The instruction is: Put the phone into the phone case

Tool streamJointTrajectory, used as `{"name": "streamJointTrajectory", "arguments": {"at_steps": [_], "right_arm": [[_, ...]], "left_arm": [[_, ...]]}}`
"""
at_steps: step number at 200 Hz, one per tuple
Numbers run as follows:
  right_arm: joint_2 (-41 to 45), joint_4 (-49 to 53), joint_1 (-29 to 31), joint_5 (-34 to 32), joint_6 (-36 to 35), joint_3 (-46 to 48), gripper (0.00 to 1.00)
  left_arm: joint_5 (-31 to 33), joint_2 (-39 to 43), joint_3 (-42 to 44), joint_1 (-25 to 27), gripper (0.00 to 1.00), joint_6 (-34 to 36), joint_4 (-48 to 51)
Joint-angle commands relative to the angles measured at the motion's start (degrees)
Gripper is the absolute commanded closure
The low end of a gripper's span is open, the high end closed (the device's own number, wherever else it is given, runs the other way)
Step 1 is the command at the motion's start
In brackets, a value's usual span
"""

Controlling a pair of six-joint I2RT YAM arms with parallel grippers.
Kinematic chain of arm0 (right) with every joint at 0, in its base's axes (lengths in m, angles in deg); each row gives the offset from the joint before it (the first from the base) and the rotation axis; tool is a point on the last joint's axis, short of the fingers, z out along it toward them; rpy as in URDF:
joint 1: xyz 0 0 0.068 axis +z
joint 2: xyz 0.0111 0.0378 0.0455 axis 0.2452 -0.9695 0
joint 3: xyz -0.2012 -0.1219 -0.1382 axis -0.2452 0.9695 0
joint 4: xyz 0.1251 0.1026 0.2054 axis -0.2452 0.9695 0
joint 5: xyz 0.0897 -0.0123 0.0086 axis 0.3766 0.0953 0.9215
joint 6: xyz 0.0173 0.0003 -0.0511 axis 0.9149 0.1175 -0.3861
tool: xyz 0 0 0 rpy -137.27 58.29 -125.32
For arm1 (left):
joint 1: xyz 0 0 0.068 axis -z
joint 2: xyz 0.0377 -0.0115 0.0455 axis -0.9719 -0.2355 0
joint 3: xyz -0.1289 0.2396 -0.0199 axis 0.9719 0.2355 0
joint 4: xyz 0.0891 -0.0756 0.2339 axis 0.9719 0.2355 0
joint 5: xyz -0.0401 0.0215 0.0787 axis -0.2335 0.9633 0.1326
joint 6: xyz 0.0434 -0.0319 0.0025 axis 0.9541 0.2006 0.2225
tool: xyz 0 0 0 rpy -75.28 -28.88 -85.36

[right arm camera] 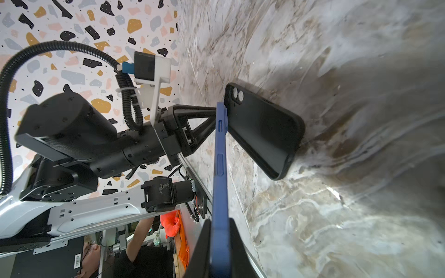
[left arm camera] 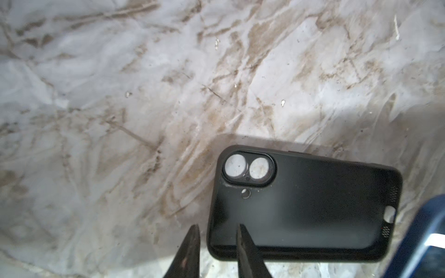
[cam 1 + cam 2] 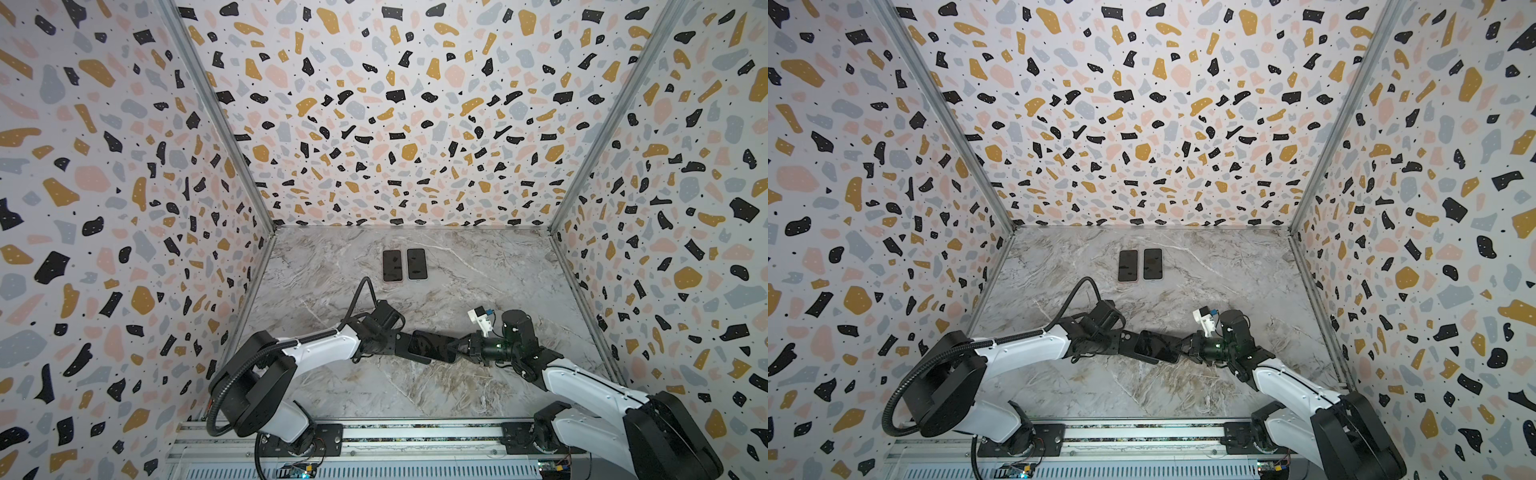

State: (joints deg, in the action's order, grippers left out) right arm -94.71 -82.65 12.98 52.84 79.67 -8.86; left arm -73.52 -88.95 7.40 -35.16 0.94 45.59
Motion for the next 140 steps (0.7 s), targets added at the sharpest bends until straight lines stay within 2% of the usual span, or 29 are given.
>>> {"name": "streamJointTrajectory", "arguments": {"at_steps": [1,20,97,140], "right_arm": [[-1.0,-7.5,0.9,0.5,2.2,-1.5,1.0],[-2.7,-8.6,1.0,0.5,1.9,-1.7,1.0],[-10.6,-14.2,1.8,0.8,1.8,-3.4,1.0],[-14.5,-16.6,2.9,1.1,2.1,-4.6,1.0]], "left_arm": [[-2.6,2.4,1.0,-2.1,0.68,-0.2,-2.1],[-3.9,3.2,1.1,-3.0,0.6,0.1,-2.7],[-8.8,3.6,1.5,-6.0,0.38,0.7,-5.9],[-11.3,3.2,1.6,-7.4,0.34,0.7,-7.5]]}}
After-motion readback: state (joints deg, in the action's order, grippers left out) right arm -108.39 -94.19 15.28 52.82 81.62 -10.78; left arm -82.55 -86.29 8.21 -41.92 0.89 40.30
